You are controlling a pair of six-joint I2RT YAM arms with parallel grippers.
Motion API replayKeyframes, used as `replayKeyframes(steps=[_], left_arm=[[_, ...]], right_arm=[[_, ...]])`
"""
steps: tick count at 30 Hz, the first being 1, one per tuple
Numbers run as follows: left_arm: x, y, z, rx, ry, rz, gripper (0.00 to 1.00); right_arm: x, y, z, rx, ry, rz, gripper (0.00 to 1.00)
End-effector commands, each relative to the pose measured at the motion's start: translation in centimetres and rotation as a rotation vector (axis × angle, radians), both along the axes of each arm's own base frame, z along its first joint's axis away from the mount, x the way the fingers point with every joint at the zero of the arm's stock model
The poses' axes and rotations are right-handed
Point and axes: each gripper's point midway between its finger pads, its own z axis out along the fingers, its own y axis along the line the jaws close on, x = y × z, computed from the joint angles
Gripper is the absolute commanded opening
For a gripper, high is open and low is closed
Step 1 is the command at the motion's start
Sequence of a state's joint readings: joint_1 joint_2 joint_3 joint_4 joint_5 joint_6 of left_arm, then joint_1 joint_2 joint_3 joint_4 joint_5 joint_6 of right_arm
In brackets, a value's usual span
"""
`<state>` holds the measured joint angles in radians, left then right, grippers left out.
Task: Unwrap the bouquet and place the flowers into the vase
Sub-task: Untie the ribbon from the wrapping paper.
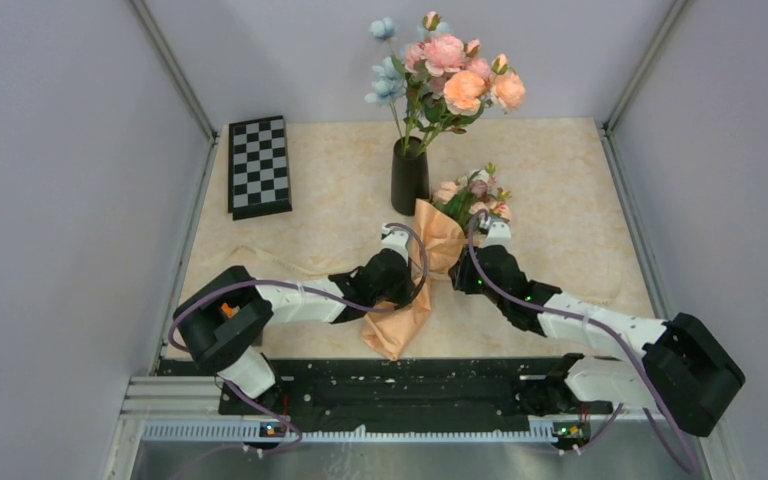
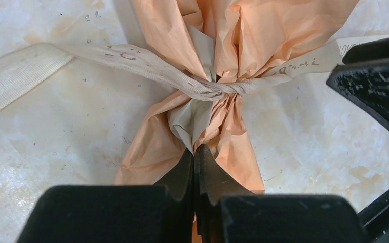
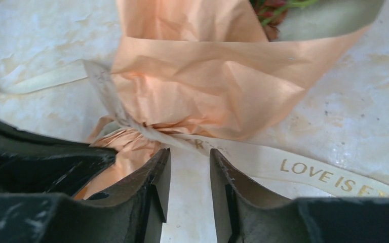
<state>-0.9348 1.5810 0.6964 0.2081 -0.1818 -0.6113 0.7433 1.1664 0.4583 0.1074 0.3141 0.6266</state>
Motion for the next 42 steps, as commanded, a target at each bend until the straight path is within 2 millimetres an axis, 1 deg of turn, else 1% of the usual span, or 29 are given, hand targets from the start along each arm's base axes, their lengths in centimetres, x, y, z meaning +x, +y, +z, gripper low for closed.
replayKeyframes(steps=[1,3,6,9,10,15,19,24,32,42], left_arm=[[-1.5,2.7,-2.6,0.12,0.059,-0.001,0.0],[-1.5,2.6,-2.5,0.117,0.058,-0.005,0.0],[-1.5,2.6,-2.3,0.114,0.053,-0.007,0.0],[-1.4,2.5,-2.2,0.112,0.05,-0.007,0.0],[-1.4,2.5,-2.2,0.112,0.05,-0.009,0.0],[-1.4,2.4,-2.0,0.108,0.05,-0.009,0.0],[-1.3,2.5,-2.0,0.109,0.047,-0.007,0.0],[-1.4,2.5,-2.1,0.114,0.052,-0.009,0.0],[-1.4,2.5,-2.0,0.112,0.05,-0.008,0.0],[-1.4,2.5,-2.1,0.115,0.051,-0.008,0.0]], right_arm=[[-0.2,2.1,3.2,0.027,-0.071,0.163,0.38],[-0.3,3.0,3.7,0.029,-0.062,0.213,0.39],[-0.5,4.9,4.2,0.035,-0.037,0.308,0.38],[-0.2,6.0,3.8,0.033,-0.01,0.346,0.36],[0.0,6.2,3.3,0.021,0.0,0.35,0.36],[0.6,6.8,1.9,-0.014,0.036,0.361,0.32],[1.0,7.1,1.3,-0.017,0.039,0.362,0.29],[1.4,7.5,1.3,-0.009,0.026,0.362,0.26],[1.8,7.6,0.5,-0.028,0.039,0.359,0.2],[2.7,7.4,0.3,-0.058,0.027,0.332,0.18]])
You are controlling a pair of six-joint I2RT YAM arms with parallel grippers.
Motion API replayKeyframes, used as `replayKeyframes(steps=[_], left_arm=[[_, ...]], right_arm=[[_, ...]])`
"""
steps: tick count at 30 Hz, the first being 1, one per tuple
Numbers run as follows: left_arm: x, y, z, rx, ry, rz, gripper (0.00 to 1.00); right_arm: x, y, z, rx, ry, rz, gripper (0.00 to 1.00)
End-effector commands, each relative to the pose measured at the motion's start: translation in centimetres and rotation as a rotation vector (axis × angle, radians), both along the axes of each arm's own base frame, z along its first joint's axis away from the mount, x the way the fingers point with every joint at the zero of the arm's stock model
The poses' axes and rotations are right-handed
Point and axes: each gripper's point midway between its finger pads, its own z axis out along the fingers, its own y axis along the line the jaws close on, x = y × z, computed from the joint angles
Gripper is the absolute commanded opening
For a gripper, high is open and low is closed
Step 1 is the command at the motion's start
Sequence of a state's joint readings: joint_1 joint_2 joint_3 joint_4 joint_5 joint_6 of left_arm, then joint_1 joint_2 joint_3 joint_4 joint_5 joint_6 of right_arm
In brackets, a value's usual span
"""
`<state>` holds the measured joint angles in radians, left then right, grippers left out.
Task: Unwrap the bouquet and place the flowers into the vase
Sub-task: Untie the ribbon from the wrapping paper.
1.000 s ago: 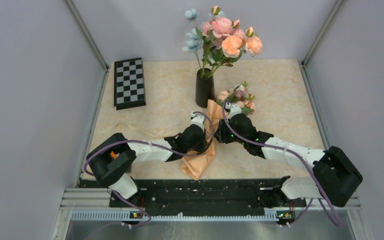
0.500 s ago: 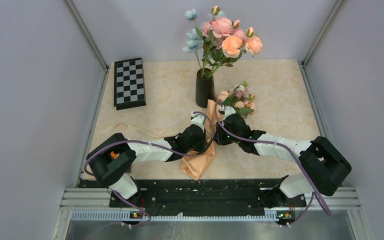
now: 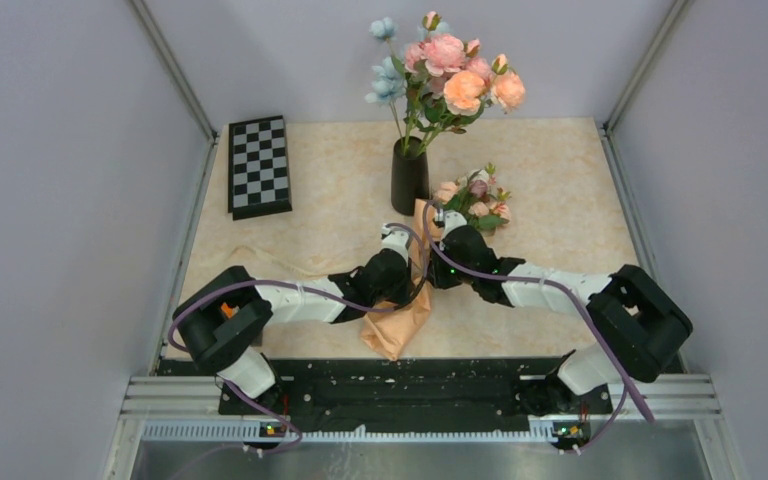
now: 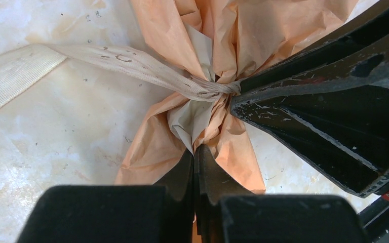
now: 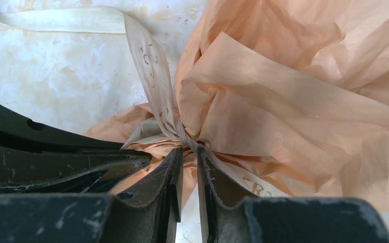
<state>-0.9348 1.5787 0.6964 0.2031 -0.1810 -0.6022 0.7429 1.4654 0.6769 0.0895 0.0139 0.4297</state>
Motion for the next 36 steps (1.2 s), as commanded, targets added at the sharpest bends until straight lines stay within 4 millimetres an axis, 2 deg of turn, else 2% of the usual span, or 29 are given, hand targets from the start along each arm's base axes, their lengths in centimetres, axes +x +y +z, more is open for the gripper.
replayKeyframes(steps=[1,9,24,28,32,36], left_arm=[[-1.3,2.5,-2.1,0.109,0.053,0.0,0.0],[-1.3,2.5,-2.1,0.113,0.052,-0.001,0.0],[-1.2,2.3,-2.1,0.117,0.052,-0.009,0.0],[-1.2,2.2,-2.0,0.116,0.052,-0.011,0.0],[-1.1,2.1,-2.0,0.115,0.052,-0.011,0.0],[-1.2,2.1,-2.3,0.121,0.058,-0.013,0.0]], right_arm=[[2.4,0.7,2.2,0.019,-0.086,-0.027,0.19],[3.2,0.0,2.1,-0.028,-0.107,-0.06,0.21],[2.6,1.4,-0.2,-0.012,-0.043,-0.006,0.21],[2.8,0.5,-0.5,-0.038,-0.061,-0.053,0.12],[2.8,-0.6,0.2,-0.037,-0.126,-0.13,0.0],[2.6,-1.8,2.2,-0.06,-0.26,-0.235,0.0]])
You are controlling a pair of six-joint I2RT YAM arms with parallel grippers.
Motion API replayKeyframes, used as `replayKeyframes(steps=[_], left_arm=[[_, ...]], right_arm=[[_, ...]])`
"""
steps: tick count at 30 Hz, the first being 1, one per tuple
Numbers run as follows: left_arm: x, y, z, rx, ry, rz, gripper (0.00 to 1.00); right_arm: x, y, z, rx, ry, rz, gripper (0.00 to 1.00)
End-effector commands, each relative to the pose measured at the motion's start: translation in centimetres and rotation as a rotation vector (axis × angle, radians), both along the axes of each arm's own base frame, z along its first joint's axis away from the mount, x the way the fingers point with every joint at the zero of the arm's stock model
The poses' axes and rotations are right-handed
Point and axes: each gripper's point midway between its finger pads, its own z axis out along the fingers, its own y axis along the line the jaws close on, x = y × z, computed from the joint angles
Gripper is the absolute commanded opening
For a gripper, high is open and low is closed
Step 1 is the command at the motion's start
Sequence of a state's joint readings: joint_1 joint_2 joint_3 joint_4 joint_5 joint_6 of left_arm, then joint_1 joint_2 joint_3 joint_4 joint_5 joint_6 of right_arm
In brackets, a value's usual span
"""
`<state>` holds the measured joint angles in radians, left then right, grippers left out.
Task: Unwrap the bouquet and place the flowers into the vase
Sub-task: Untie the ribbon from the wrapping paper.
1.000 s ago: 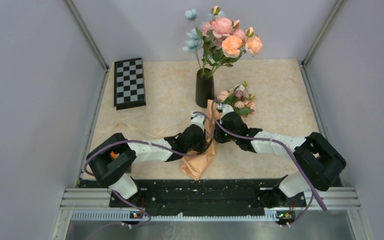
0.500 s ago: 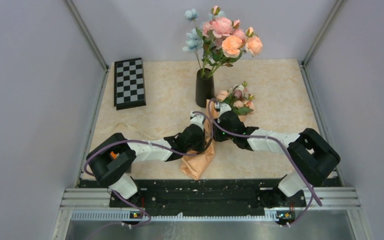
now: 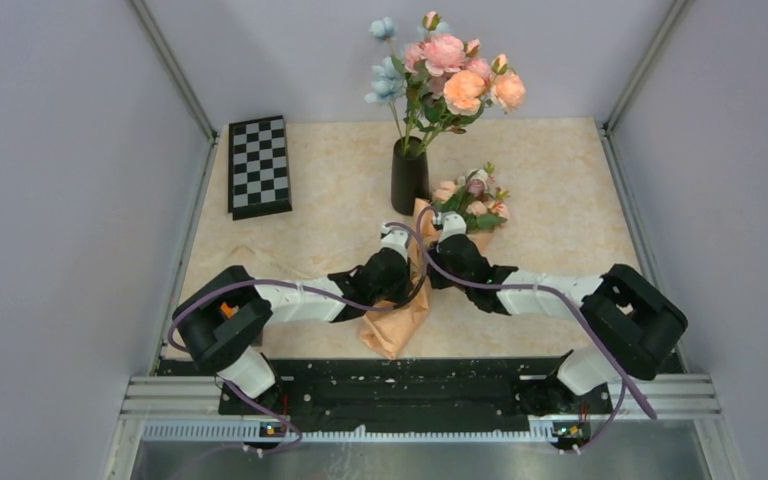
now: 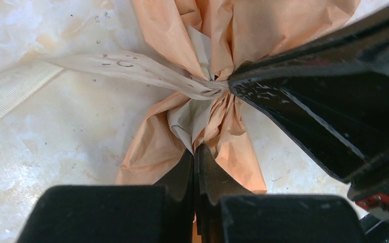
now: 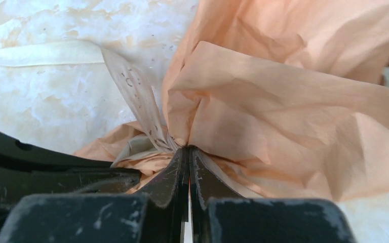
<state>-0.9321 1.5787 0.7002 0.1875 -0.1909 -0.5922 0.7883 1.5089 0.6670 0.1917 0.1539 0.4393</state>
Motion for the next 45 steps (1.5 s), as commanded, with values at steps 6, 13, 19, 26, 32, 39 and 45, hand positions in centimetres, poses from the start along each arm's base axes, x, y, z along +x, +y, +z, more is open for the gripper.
replayKeyframes(steps=[6,13,19,26,32,39,45], left_arm=[[-1.3,1.9,-2.5,0.109,0.069,-0.002,0.0],[-1.3,1.9,-2.5,0.109,0.072,0.001,0.0],[-1.3,1.9,-2.5,0.109,0.072,-0.002,0.0],[-1.4,1.9,-2.4,0.105,0.072,-0.006,0.0],[-1.4,1.9,-2.3,0.1,0.071,-0.005,0.0],[-1.4,2.0,-2.2,0.1,0.069,-0.004,0.0],[-1.5,2.0,-2.1,0.099,0.068,-0.005,0.0]], right_arm=[[0.8,-4.7,3.7,-0.01,-0.247,-0.347,0.0],[-0.2,-2.8,3.1,0.032,-0.216,-0.229,0.0],[-1.6,-0.3,4.4,0.134,-0.188,-0.089,0.08],[-1.7,-0.2,3.6,0.108,-0.149,-0.054,0.2],[-1.3,-0.3,2.5,0.082,-0.125,-0.063,0.2],[-0.5,-0.3,2.2,0.059,-0.133,-0.079,0.21],[0.0,0.1,2.3,0.054,-0.137,-0.079,0.22]])
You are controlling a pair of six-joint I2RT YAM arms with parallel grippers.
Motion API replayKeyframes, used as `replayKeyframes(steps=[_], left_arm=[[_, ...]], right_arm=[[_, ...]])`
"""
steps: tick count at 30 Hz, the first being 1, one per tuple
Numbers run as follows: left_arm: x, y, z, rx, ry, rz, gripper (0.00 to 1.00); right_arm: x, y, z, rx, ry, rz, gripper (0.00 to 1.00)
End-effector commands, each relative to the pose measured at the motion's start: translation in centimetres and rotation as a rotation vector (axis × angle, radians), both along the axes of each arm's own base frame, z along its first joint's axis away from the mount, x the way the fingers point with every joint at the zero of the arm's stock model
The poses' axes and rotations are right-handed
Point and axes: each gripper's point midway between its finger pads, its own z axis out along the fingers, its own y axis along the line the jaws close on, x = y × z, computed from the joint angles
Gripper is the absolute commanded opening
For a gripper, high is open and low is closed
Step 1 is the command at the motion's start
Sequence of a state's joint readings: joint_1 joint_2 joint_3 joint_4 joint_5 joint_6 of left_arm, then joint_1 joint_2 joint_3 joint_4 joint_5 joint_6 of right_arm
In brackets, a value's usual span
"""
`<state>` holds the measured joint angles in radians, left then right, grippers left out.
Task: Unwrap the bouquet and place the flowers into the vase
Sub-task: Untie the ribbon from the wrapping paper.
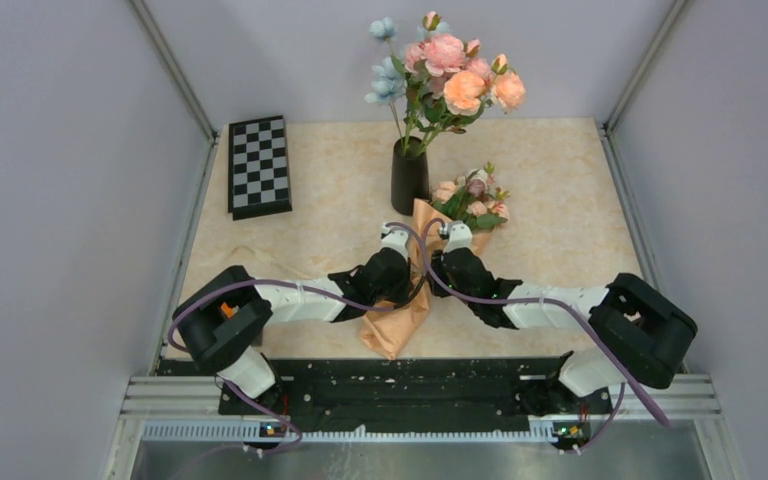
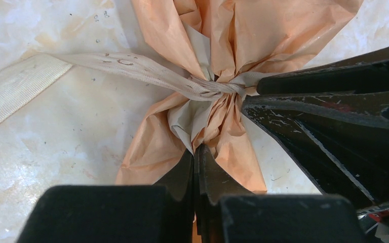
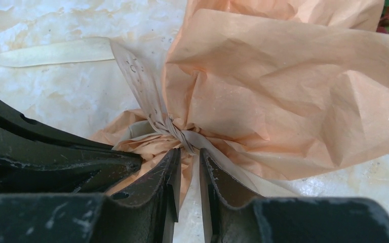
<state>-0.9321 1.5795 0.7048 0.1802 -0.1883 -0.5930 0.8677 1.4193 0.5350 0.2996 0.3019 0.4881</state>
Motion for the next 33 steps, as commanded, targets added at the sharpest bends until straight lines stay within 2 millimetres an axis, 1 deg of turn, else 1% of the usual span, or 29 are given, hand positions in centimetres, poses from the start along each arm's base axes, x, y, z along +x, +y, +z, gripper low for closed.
replayKeyframes(steps=[1,13,19,20,22,23,25,28,33], left_arm=[[-1.5,2.1,-2.1,0.096,0.064,-0.003,0.0],[-1.4,2.1,-2.0,0.096,0.062,-0.003,0.0],[-1.5,2.0,-2.1,0.091,0.063,-0.01,0.0],[-1.6,2.0,-2.1,0.09,0.063,-0.011,0.0],[-1.6,1.9,-2.1,0.088,0.064,-0.013,0.0],[-1.6,1.9,-2.1,0.087,0.064,-0.014,0.0],[-1.6,2.0,-2.1,0.09,0.065,-0.014,0.0],[-1.5,2.1,-2.1,0.093,0.065,-0.007,0.0],[-1.5,2.5,-2.4,0.103,0.083,0.029,0.0]], right_arm=[[1.7,1.1,2.0,0.029,-0.051,-0.008,0.22],[2.2,1.4,0.7,0.013,-0.033,-0.014,0.23],[2.5,1.0,-1.1,-0.026,-0.013,-0.042,0.22],[2.6,0.8,-1.3,-0.032,-0.013,-0.053,0.21],[2.7,0.4,-1.9,-0.049,-0.012,-0.075,0.16],[2.8,0.1,-2.2,-0.059,-0.01,-0.091,0.09],[3.1,-0.6,-2.6,-0.087,-0.01,-0.134,0.0],[3.4,-2.0,-3.0,-0.128,-0.022,-0.202,0.0],[3.9,-4.6,-2.1,-0.182,-0.088,-0.349,0.0]])
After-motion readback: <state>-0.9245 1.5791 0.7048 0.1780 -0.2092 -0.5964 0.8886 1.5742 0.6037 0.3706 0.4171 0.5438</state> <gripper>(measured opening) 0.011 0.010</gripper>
